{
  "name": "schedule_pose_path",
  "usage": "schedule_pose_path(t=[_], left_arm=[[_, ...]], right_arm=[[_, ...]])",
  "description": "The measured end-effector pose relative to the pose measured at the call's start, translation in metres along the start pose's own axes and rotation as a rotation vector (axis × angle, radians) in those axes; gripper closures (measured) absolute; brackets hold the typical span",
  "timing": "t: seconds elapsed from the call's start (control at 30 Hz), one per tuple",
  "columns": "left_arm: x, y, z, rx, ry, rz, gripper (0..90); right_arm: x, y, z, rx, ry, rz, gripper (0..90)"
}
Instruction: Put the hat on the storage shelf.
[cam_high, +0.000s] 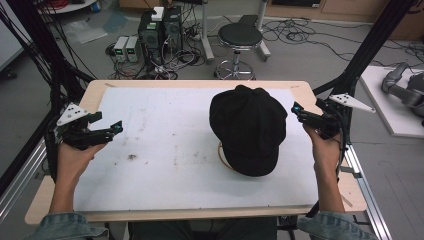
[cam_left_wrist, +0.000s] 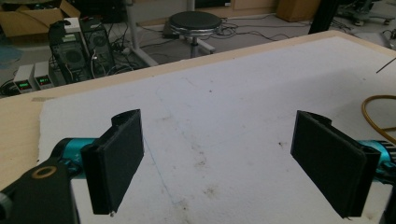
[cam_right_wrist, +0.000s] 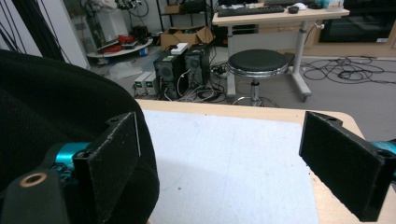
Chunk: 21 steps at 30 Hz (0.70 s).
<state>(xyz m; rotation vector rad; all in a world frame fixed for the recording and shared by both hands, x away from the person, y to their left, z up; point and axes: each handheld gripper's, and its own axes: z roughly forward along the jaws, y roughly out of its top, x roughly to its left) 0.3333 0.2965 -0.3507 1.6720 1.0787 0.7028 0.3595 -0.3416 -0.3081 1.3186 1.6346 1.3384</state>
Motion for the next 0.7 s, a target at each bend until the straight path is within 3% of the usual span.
schedule_pose_path(t=[0.23,0.7], left_arm=[[-0.0009,0.0001,0.0006,-0.003,0.000,-0.001,17.5],[0.0004,0.0010,0.0005,-0.008,-0.002,-0.003,17.5]], right_arm=[[-0.0027,-0.0033,0.0013,0.012,0.001,0.020,12.1],[-0.0021,-0.0033,0.0018,0.009,0.008,0.013,12.2]])
